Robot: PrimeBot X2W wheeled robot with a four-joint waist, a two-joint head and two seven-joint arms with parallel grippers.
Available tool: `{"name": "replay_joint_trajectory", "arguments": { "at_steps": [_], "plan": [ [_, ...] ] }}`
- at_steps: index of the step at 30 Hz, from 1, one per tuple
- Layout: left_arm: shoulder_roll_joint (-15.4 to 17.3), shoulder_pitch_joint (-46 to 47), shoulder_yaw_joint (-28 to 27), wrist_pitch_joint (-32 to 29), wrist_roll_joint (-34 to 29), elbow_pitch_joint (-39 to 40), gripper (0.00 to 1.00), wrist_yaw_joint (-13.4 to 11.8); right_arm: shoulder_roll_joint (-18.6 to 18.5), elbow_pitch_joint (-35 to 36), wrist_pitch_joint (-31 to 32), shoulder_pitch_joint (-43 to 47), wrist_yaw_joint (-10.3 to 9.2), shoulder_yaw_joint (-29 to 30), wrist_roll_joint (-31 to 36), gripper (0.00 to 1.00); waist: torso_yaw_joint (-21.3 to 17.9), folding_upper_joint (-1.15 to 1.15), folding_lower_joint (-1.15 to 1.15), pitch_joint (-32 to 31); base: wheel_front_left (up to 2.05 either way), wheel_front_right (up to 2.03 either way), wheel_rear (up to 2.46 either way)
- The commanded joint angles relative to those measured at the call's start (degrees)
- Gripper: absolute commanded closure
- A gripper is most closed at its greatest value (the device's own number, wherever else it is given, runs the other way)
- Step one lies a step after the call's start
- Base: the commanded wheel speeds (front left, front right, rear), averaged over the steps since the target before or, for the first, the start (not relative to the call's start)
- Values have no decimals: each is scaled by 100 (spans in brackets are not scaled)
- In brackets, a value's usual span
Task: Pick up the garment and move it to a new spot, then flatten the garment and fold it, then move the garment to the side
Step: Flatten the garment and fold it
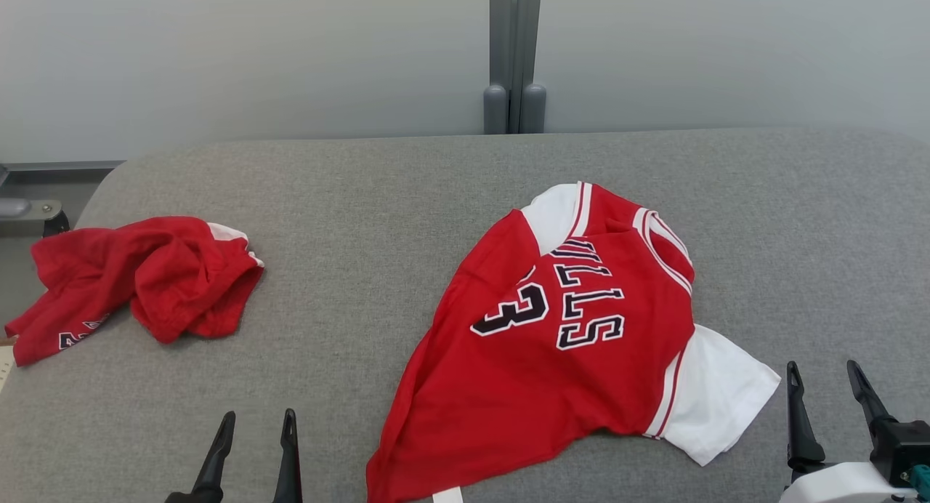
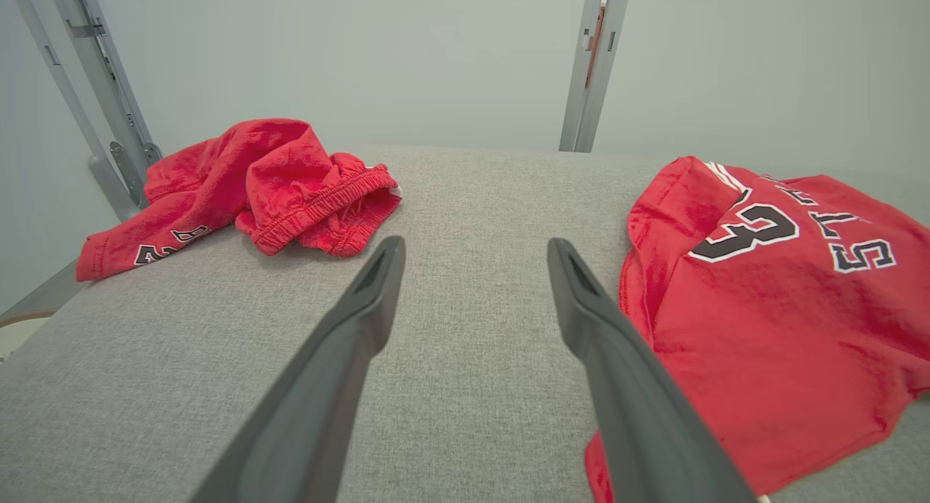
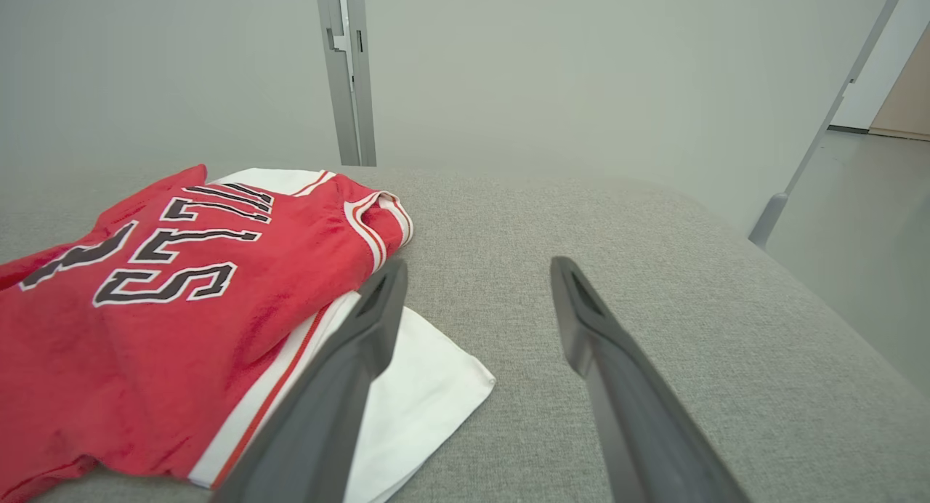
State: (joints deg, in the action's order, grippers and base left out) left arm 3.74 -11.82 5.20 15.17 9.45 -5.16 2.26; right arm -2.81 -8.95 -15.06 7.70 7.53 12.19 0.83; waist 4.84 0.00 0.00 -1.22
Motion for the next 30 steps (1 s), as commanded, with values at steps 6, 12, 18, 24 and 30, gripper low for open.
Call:
{"name": "replay_joint_trajectory", "arguments": {
  "at_steps": [6, 12, 18, 24, 30],
  "plan": [
    [-69, -72, -232, -5, -167, 22, 0, 176, -16, -10, -17, 32, -8, -58, 62, 0, 27, 0, 0, -78, 0, 0, 0],
    [-83, -39, -213, -4, -181, -54, 0, 265, -16, -12, -17, -15, -8, -126, 83, 0, 10, 0, 0, -46, 0, 0, 0],
    [-86, -40, -74, -5, -133, -227, 0, 282, -16, 31, -17, -47, -8, -177, 92, 0, 23, 0, 0, -25, 0, 0, 0],
    [-82, -27, 422, -247, 311, -1088, 0, 384, -58, -178, -17, -135, -8, -313, 189, 0, 12, 0, 0, -46, 0, 0, 0],
    [-36, 135, 849, -1459, 677, -921, 0, 469, -495, -1172, 471, -755, -8, -413, 425, 0, 38, 0, 0, 35, 0, 0, 0]
  ]
}}
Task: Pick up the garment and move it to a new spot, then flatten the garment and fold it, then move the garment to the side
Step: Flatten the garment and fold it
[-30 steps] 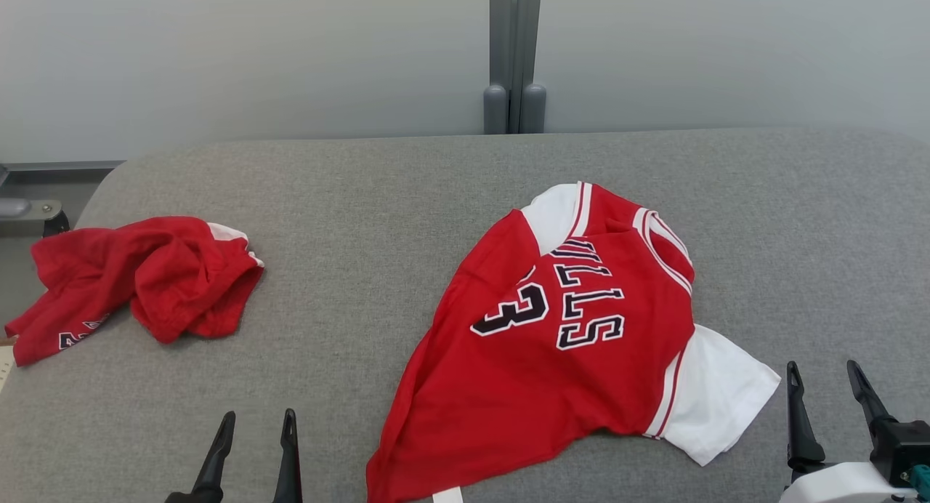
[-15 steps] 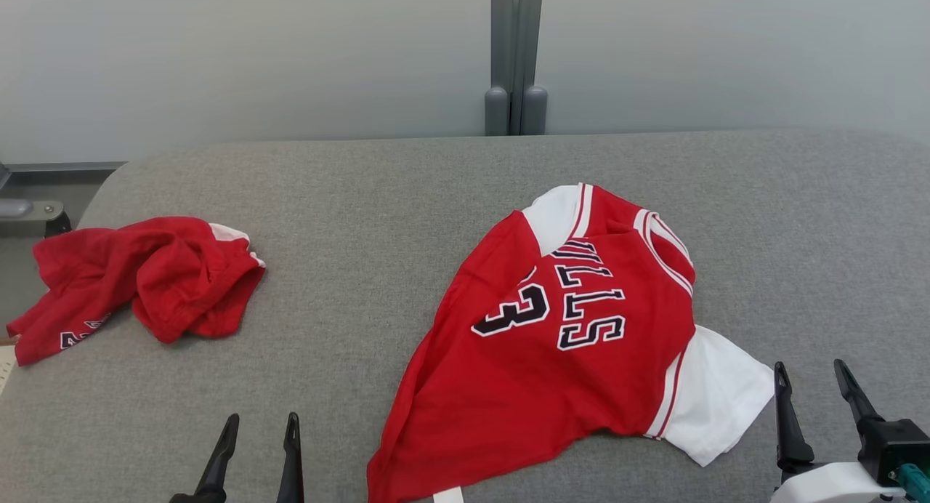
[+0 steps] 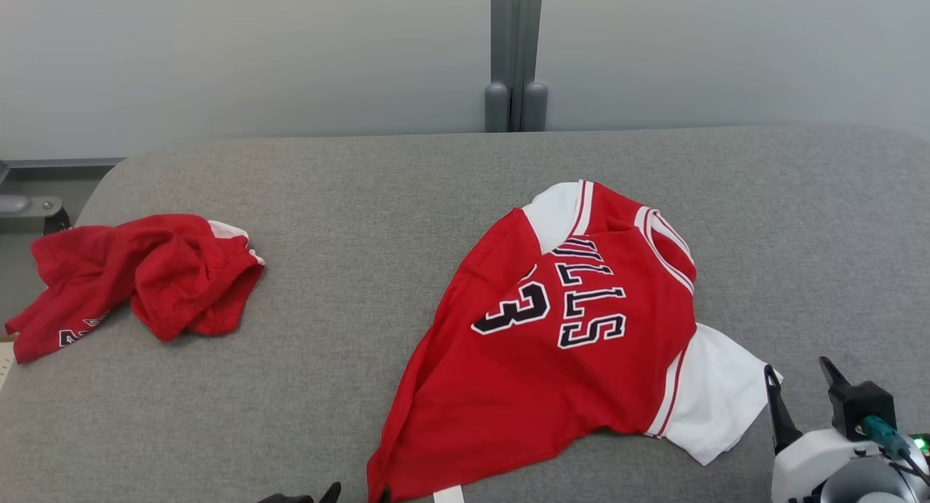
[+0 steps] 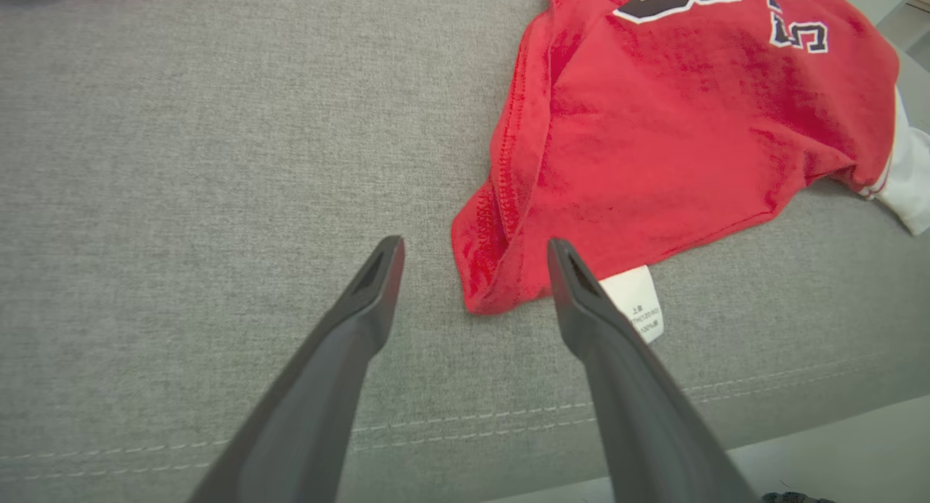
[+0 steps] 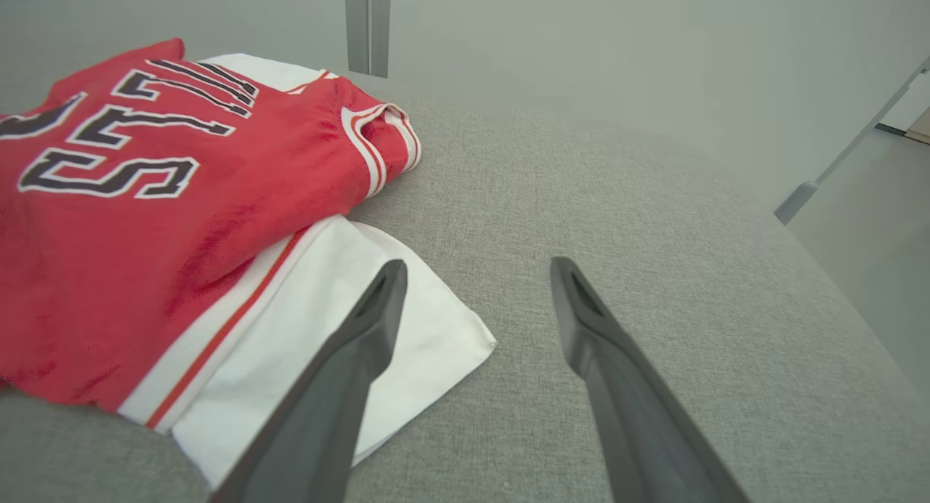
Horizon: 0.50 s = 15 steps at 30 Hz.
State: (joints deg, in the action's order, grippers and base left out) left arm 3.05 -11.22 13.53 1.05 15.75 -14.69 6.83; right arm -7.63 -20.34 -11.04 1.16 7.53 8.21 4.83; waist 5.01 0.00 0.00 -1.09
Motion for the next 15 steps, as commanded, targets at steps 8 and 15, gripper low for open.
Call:
{"name": "replay_joint_trajectory", "arguments": {
  "at_steps": [8, 15],
  "plan": [
    [76, 13, 194, -1354, 479, 712, 0, -39, -493, -764, 1499, -802, -9, -372, -56, 0, 124, 0, 0, 293, 0, 0, 0],
    [68, 249, 221, -1530, 490, 568, 0, -203, -642, -978, 1881, -1101, -9, -611, -230, 0, 122, 0, 0, 552, 0, 0, 0]
  ]
}}
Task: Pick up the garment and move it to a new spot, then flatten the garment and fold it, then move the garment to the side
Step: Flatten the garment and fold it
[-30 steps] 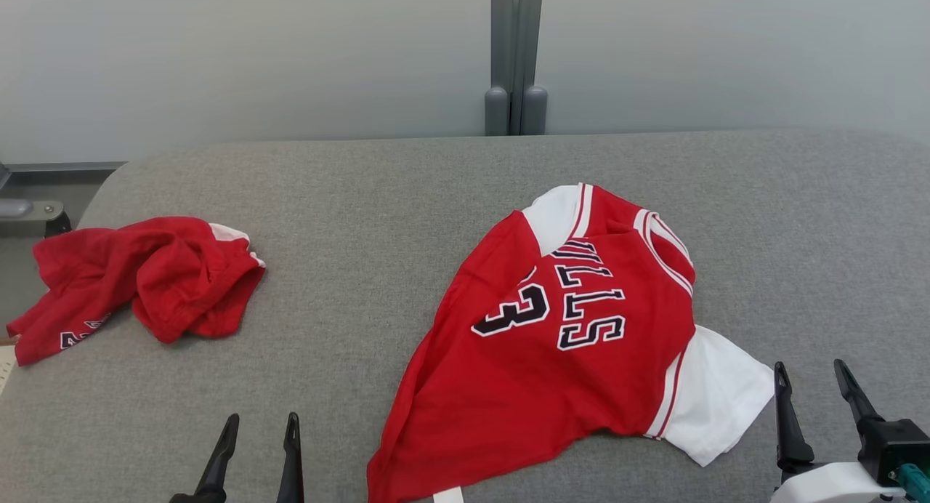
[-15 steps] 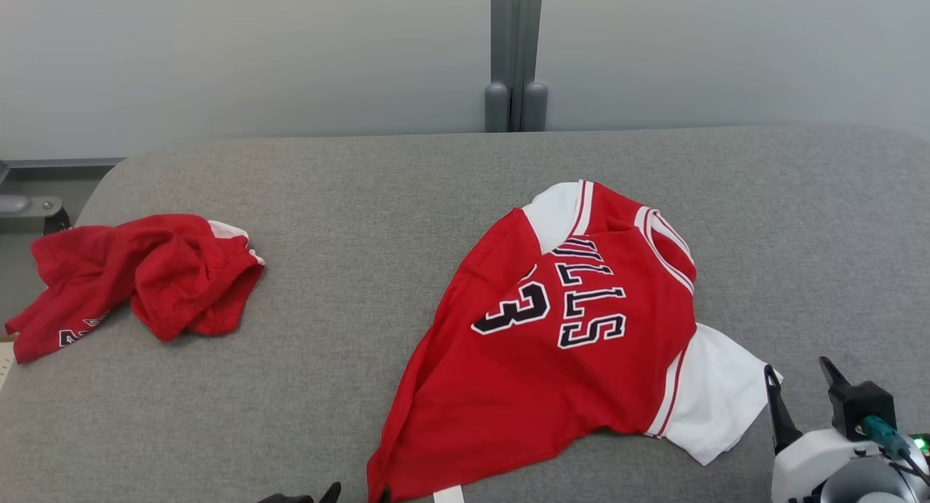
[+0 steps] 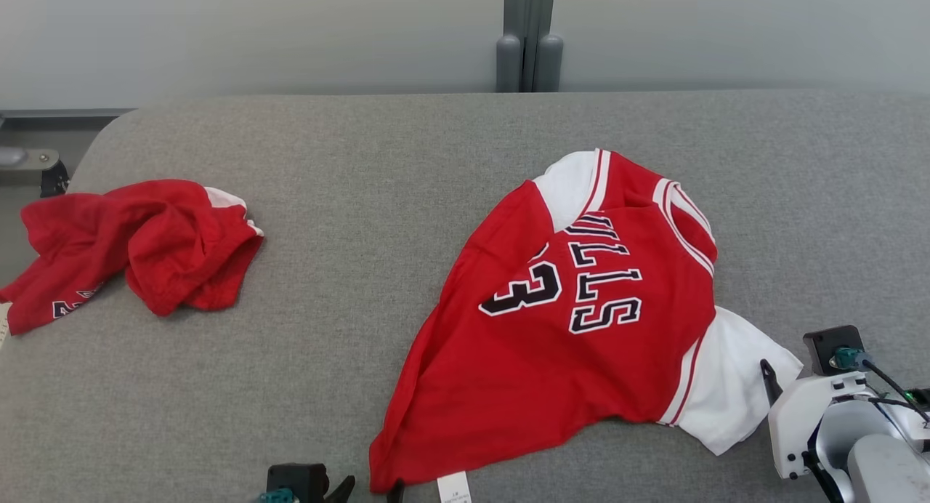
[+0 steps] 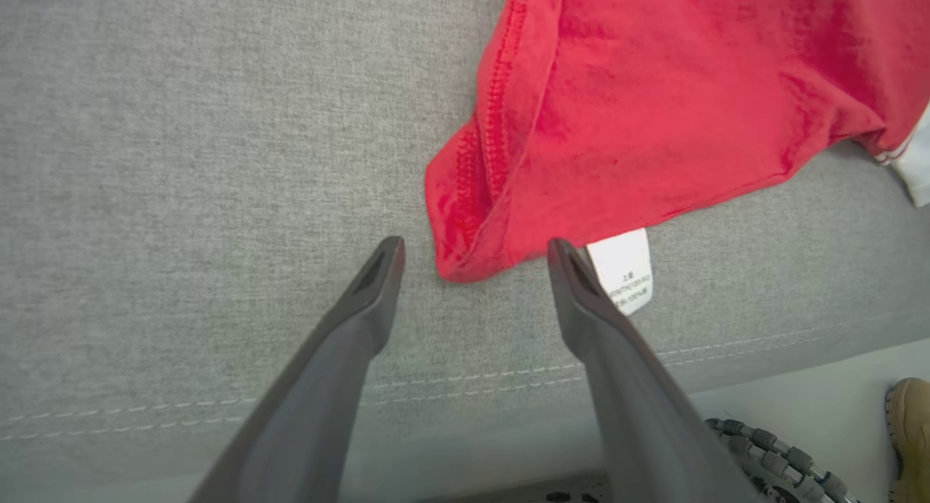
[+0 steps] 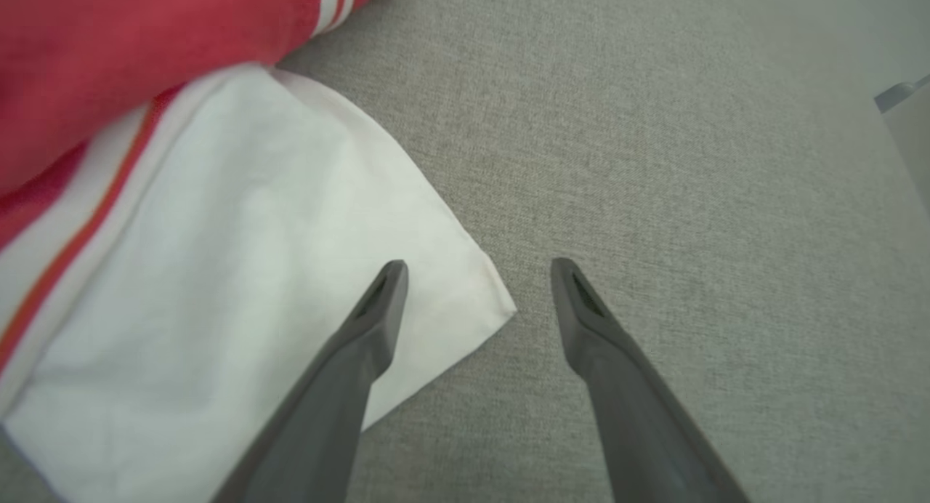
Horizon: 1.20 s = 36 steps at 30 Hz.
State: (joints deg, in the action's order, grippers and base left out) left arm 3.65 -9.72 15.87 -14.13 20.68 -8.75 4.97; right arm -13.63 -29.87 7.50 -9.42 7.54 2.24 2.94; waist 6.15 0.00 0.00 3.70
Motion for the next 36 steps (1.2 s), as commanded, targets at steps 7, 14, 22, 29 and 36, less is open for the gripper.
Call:
{"name": "replay_joint_trajectory", "arguments": {
  "at_steps": [7, 14, 22, 29, 36],
  "plan": [
    [-24, 399, 116, -48, 94, -541, 34, -63, -84, -149, 351, -160, -10, -237, -280, 0, -52, 0, 0, 243, 0, 0, 0],
    [-5, 508, 220, -88, 203, -869, 100, 12, -86, -97, 657, -48, -6, -607, -1025, 100, -76, 0, 0, 227, 0, 0, 0],
    [30, 334, 60, -380, 1088, 262, 100, 168, 61, 2063, 818, 372, -7, 103, -3830, 100, -160, 0, 0, 134, 0, 0, 0],
    [400, 299, -275, -1172, 2361, 3187, 100, 212, -24, 5523, 1480, 1136, -5, 1393, -5747, 100, -321, 0, 0, 114, 0, 0, 0],
    [741, 1533, -669, -2086, 2776, 4952, 100, -158, 98, 7021, 2266, 277, -6, 2752, -6316, 100, -577, 0, 0, 237, 0, 0, 0]
  ]
}}
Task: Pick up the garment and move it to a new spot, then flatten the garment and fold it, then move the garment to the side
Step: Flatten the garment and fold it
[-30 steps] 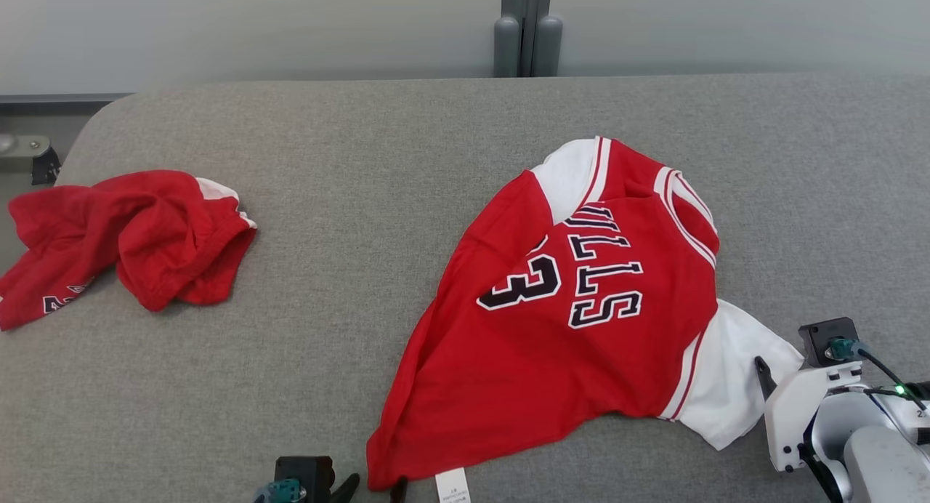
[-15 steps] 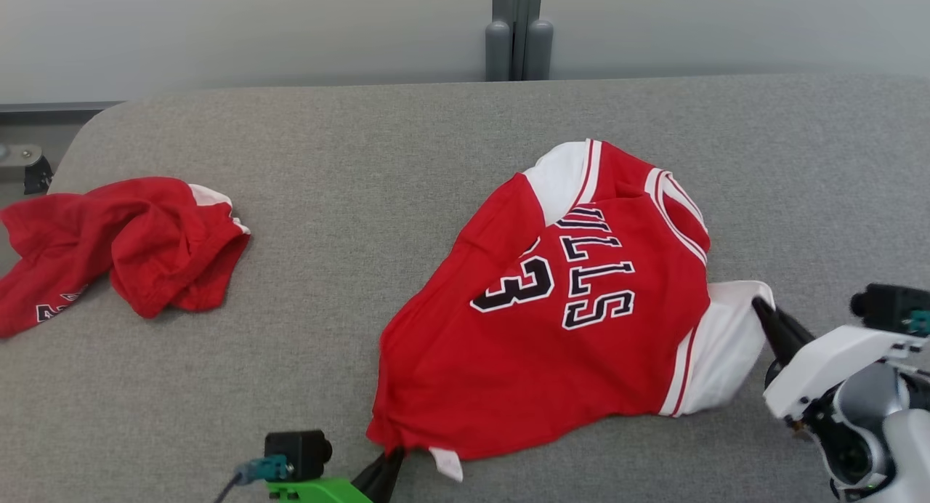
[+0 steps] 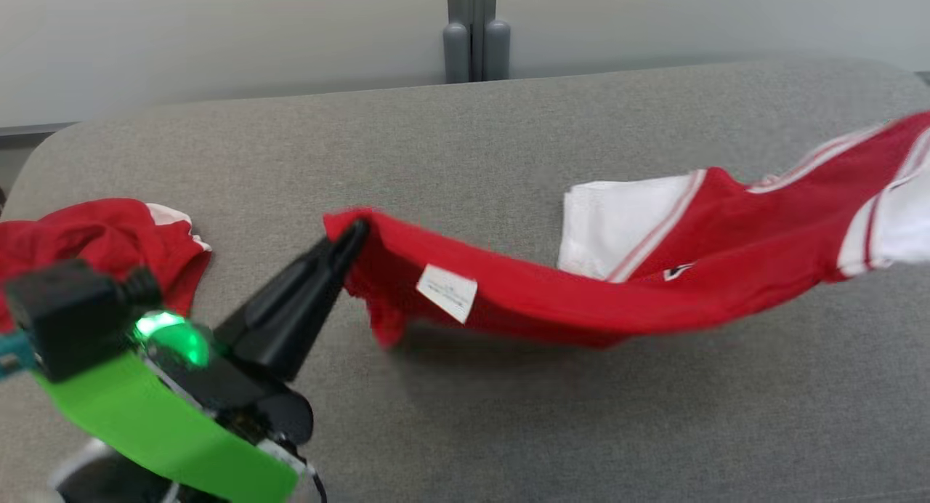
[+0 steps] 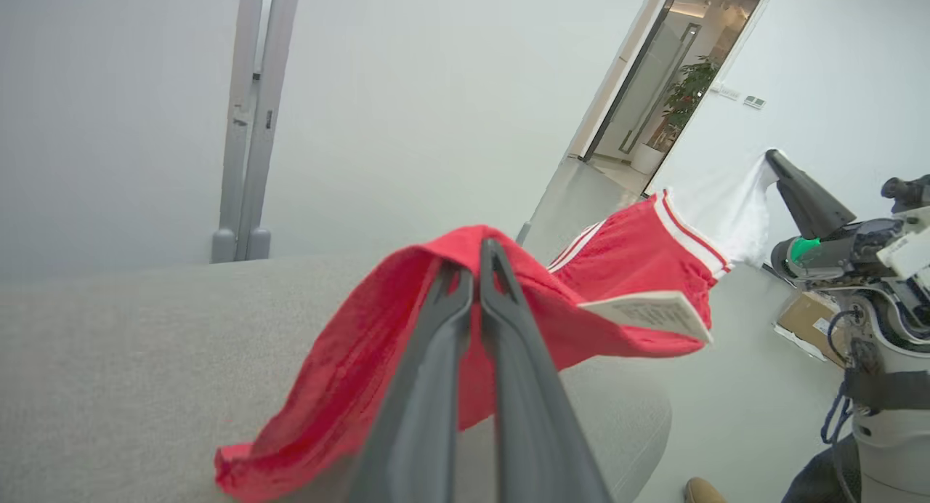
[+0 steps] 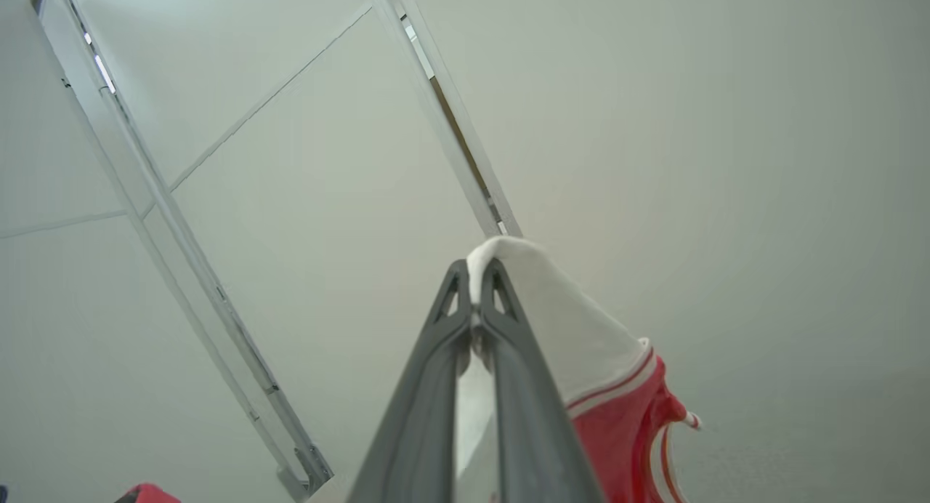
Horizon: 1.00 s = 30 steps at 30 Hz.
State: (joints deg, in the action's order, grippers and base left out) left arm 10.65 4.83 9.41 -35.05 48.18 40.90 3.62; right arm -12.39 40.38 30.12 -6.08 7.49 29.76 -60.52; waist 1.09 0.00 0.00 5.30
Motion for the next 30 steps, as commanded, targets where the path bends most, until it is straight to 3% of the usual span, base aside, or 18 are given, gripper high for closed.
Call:
{"name": "replay_joint_trajectory", "arguments": {
  "at_steps": [1, 7, 10, 13, 18, 21, 26, 30],
  "plan": [
    [65, 423, -73, -136, 91, 66, 100, -85, -47, -36, 167, -404, 0, 169, 103, 100, -96, 0, 0, 122, 0, 0, 0],
    [108, 2392, -227, -772, 276, -383, 100, -394, -164, -835, 1356, -2670, 1, 315, 973, 100, -213, 0, 0, 505, 0, 0, 0],
    [161, 3343, -177, -1022, 208, -1050, 100, -462, -78, -1463, 1805, -3942, 1, 90, 1785, 100, -202, 0, 0, 923, 0, 0, 0],
    [195, 4251, -94, -1121, 12, -1914, 100, -431, 72, -2181, 1860, -5064, 1, -135, 2637, 100, -143, 0, 0, 1419, 0, 0, 0],
    [164, 6010, -54, -709, -661, -3888, 100, -427, 523, -3771, 1197, -6898, 1, -499, 3994, 100, -64, 0, 0, 2360, 0, 0, 0],
    [52, 7022, -36, 86, -1171, -4972, 100, -393, 721, -4760, 404, -7864, 0, -562, 4613, 100, -68, 0, 0, 2726, 0, 0, 0],
    [-100, 8168, -88, 1619, -1714, -6273, 100, -300, 914, -5821, -788, -9008, 1, -647, 4796, 100, -113, 0, 0, 3036, 0, 0, 0],
    [-171, 8404, -65, 2539, -1845, -7087, 100, -33, 921, -6313, -1219, -9016, 1, -1108, 4539, 100, -181, 0, 0, 3042, 0, 0, 0]
  ]
}}
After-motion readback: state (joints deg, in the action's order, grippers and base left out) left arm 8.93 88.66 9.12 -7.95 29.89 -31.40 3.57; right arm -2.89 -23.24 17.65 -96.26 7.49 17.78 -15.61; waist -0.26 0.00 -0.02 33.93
